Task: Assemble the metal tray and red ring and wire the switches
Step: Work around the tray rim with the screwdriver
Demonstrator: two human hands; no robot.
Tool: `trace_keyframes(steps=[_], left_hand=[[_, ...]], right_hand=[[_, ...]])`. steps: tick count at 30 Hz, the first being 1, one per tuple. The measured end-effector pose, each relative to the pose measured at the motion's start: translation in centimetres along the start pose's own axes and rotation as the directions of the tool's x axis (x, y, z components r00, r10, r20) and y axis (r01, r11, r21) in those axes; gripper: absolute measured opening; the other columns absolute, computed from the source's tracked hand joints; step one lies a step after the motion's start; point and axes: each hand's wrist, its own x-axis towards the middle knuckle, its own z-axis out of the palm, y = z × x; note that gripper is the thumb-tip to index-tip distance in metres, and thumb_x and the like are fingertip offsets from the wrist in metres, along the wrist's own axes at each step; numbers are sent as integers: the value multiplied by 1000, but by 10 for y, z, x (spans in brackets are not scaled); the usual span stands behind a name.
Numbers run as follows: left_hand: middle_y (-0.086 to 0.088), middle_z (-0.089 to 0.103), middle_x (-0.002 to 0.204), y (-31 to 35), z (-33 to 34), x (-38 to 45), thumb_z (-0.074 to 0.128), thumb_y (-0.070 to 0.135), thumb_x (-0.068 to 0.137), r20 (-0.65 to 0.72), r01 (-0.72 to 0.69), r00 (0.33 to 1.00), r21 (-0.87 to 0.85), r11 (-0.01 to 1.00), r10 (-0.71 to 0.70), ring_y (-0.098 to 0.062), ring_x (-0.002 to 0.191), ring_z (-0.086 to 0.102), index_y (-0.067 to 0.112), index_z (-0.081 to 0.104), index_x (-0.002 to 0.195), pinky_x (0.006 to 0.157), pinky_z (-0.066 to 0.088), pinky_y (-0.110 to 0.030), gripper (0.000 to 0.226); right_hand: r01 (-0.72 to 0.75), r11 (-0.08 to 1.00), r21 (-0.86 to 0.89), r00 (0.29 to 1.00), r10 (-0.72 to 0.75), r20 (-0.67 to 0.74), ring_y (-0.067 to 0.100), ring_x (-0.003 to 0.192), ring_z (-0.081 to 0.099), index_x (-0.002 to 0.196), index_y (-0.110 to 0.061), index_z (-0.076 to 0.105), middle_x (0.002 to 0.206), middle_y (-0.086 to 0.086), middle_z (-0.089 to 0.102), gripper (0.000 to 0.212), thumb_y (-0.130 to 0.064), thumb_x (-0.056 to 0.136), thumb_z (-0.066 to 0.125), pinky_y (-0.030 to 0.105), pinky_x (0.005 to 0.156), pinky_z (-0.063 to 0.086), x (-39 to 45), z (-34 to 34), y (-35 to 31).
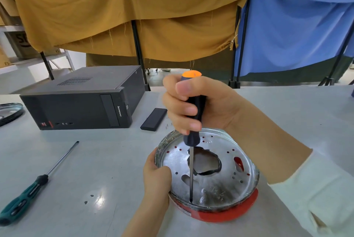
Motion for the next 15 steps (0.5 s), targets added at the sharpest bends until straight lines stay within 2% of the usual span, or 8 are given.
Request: trace_keyframes(steps=[2,4,5,7,9,10,12,15], left_hand=[[-8,71,94,0,0,0,26,-23,72,-4,-2,1000,1,1000,2,-26,81,67,22,62,106,63,55,-33,67],[-11,71,99,-1,0,0,26,-22,72,-6,-3,1000,10,1000,3,-31,89,67,19,62,113,72,57,-41,68],[-13,71,102,-1,0,1,26,-22,72,0,-2,1000,13,1000,2,-32,90,67,16,62,117,73,57,-42,69],[-15,70,102,-2,0,2,25,-21,72,14,-2,1000,14,1000,2,-30,82,66,14,61,122,62,54,-35,71],[-15,68,96,-2,-1,2,25,-21,72,21,1,1000,16,1000,-2,-26,71,62,14,61,123,52,48,-27,72],[-14,68,95,-3,-2,2,25,-21,72,25,4,1000,16,1000,-4,-25,70,62,14,61,123,50,48,-26,72],[-15,69,100,-3,-3,1,26,-20,72,31,7,999,18,1000,-7,-28,75,64,15,61,123,54,51,-30,72],[-13,70,105,-2,-2,1,27,-21,73,27,3,1000,31,1000,-4,-33,92,67,16,59,125,78,58,-46,71]], right_hand=[[20,1000,20,998,-19,-59,7,34,37,63,-16,45,49,-6,43,21,-16,83,50,21,44,38,3,1,4],[62,995,-73,968,-78,-238,7,34,33,63,-16,43,49,-6,42,26,-18,88,52,21,42,34,6,3,10],[95,987,-130,931,-135,-340,8,35,33,64,-17,43,49,-5,43,29,-19,90,53,21,42,33,7,5,14],[172,955,-243,804,-279,-525,9,34,37,64,-17,45,49,-4,47,32,-16,95,55,19,41,35,8,11,21],[169,909,-382,675,-389,-627,8,33,43,66,-18,47,48,-6,51,30,-15,95,56,18,40,38,9,15,26],[137,888,-438,648,-415,-638,8,34,45,66,-18,48,48,-6,52,30,-16,94,57,19,41,40,9,17,25],[91,892,-443,710,-370,-599,11,38,49,63,-16,49,51,-3,54,31,-18,92,60,25,46,44,8,17,21],[20,947,-320,926,-139,-352,20,52,61,72,-13,58,70,1,61,19,-21,88,61,30,55,51,5,10,6]])
